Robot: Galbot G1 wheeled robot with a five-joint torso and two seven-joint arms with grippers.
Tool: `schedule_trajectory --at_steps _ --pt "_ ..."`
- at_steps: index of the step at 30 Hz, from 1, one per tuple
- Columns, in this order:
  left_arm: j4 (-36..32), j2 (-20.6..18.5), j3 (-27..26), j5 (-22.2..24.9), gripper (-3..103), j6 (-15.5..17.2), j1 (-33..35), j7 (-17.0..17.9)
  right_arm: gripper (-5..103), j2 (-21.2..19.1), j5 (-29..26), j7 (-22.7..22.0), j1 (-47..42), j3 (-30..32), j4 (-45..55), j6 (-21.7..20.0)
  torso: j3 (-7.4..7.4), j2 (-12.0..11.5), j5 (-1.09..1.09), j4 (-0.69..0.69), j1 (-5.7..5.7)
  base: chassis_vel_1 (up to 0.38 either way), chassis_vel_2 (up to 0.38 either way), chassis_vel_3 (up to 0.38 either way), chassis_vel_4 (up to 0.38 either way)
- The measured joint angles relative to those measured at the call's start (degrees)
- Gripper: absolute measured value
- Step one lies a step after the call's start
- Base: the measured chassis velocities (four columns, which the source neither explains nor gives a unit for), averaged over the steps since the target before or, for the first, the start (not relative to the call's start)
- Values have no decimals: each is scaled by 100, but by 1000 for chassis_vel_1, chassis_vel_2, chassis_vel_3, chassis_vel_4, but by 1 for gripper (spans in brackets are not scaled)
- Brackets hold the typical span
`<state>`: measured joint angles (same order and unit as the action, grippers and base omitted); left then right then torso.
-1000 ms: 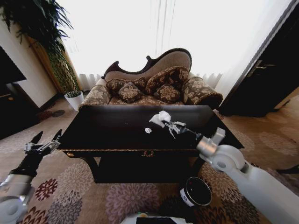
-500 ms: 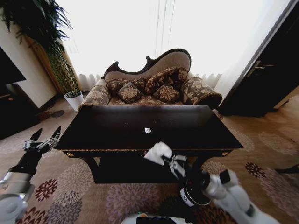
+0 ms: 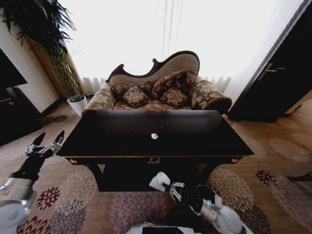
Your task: Move to the front of the table and place the trash on the table into the trash bin.
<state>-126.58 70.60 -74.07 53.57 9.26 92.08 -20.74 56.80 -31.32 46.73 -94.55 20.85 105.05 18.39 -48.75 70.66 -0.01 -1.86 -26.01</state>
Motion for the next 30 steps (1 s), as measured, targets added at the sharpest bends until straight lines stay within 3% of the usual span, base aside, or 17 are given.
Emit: schedule_trajectory --at_steps 15,18,30 --pt "-41 -94 -96 74 100 19 34 13 1 51 118 68 922 -380 -2654 267 0 0 0 1 0 0 0 0 0" --pt "-125 -115 -193 124 100 29 97 19 1 -13 158 -128 1438 -525 -3755 318 0 0 1 1 0 0 0 0 0" --pt "-256 -120 -385 184 100 66 240 22 1 -48 109 -681 2677 -769 -5975 228 0 0 0 1 0 0 0 0 0"
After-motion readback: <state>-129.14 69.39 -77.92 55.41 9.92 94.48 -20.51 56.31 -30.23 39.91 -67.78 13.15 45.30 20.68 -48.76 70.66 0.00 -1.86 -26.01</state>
